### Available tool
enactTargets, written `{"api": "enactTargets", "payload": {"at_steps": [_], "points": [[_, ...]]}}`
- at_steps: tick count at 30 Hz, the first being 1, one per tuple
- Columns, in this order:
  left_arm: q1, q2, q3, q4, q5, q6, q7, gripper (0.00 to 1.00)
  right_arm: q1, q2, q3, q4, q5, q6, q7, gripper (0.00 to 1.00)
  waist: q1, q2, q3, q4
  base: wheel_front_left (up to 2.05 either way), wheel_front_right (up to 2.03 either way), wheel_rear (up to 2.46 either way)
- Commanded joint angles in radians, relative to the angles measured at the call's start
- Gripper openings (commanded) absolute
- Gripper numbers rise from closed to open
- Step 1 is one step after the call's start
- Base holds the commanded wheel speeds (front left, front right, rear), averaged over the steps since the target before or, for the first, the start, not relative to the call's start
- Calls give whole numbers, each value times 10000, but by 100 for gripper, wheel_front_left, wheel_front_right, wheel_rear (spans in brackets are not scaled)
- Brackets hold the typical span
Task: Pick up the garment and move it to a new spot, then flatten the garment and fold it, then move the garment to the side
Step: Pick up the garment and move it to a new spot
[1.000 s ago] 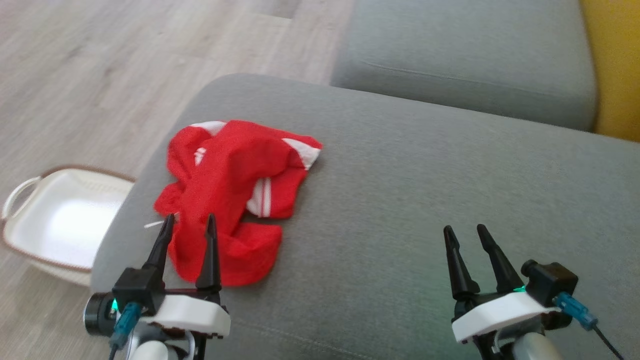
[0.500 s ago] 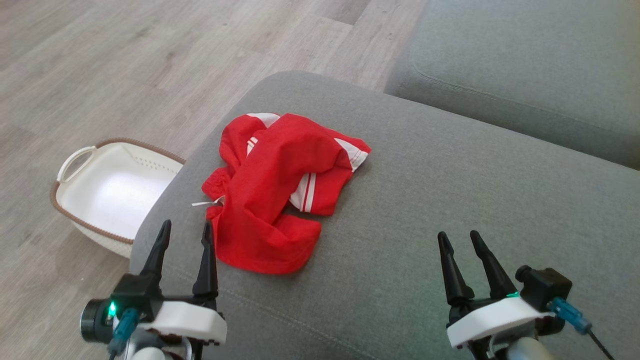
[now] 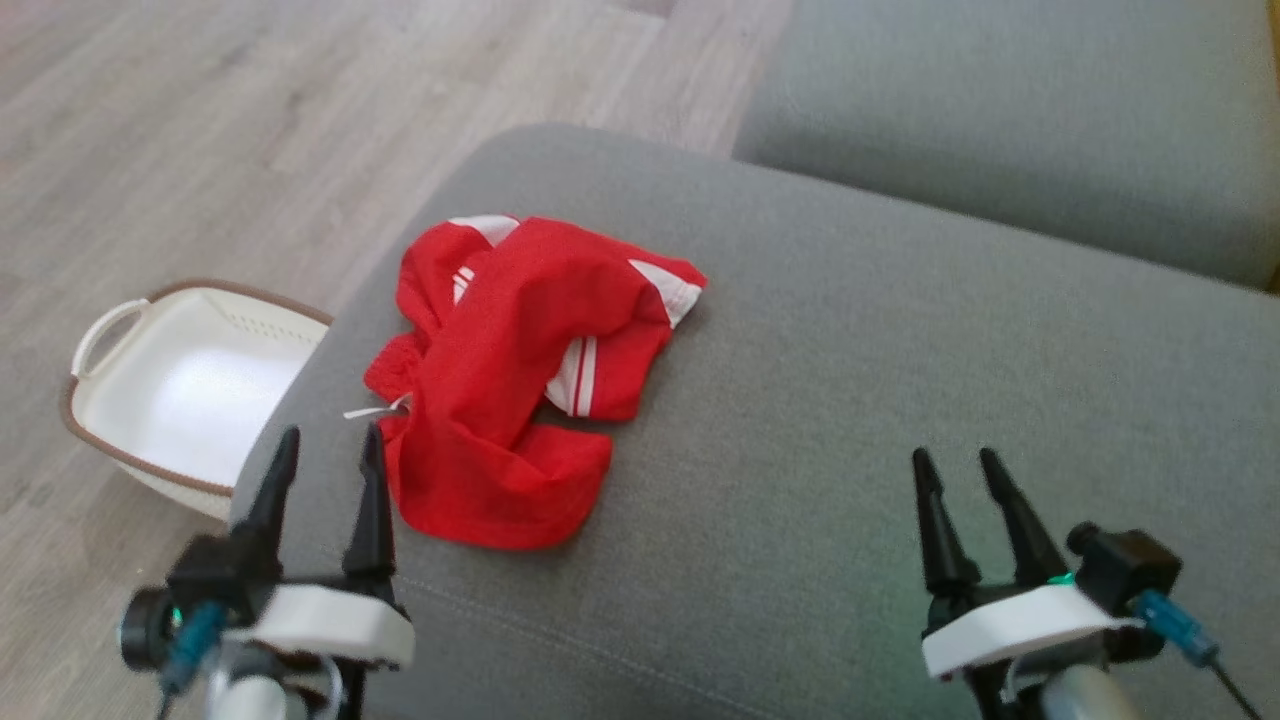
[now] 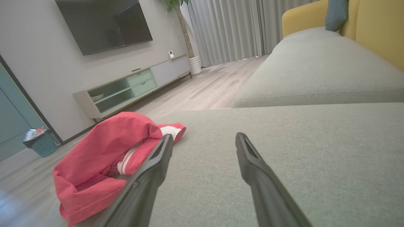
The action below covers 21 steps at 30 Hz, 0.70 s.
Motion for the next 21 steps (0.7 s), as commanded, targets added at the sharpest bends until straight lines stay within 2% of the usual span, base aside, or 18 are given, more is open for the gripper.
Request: {"api": "enactTargets", "payload": {"at_steps": [1,2,6,10,17,21], "points": [[-1057,213,456,-143,-182,-227,-122,100,-654,-79,15,-513,-204,-6,38,100,0,0,467,-274,0,0,0],[-1057,213,456,-143,-182,-227,-122,100,-654,-79,15,-513,-204,-6,38,100,0,0,467,-274,0,0,0],[-2160,661,473,586,-484,-802,93,100,-969,-79,-284,-1018,-527,-6,270,100,0,0,1168,-609,0,0,0],[-3541,1118,249,1627,-787,-1180,1004,100,-1286,-79,-477,-1605,-820,-6,539,100,0,0,1874,-941,0,0,0],[-5811,1882,-392,3868,-1358,-1425,2654,100,-1724,-79,-498,-2451,-1061,-6,894,100,0,0,2837,-1587,0,0,0],[-6730,2279,-877,5030,-1644,-1450,3149,100,-1841,-79,-432,-2782,-1110,-6,982,100,0,0,3251,-1938,0,0,0]]}}
